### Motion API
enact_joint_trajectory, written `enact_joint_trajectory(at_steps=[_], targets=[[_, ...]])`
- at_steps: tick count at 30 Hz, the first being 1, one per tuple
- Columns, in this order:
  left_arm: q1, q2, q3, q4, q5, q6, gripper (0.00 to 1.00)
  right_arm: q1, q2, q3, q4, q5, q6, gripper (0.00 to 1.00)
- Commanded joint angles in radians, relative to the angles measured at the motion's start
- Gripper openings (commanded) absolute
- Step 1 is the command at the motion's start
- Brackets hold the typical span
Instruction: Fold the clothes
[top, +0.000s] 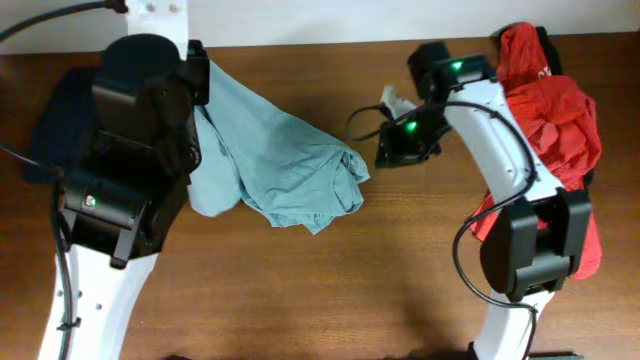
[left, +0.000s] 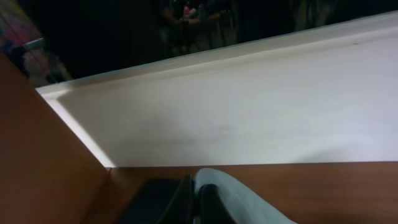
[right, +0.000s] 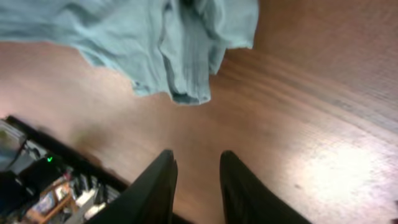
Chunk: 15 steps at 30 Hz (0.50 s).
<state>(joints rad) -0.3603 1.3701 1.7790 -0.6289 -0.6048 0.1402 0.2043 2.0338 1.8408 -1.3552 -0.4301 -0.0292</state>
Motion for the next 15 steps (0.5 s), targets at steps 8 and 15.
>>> enact_joint_trajectory(at_steps=[8, 15], targets=[[0.044, 0.031, 0.017, 0.01, -0.02, -0.027, 0.0, 0.2, 0.003, -0.157, 0.159, 0.164, -0.051, 0.33], [0.1, 0.031, 0.017, -0.008, 0.027, -0.079, 0.0, 0.351, 0.003, -0.159, 0.233, 0.173, -0.06, 0.39]])
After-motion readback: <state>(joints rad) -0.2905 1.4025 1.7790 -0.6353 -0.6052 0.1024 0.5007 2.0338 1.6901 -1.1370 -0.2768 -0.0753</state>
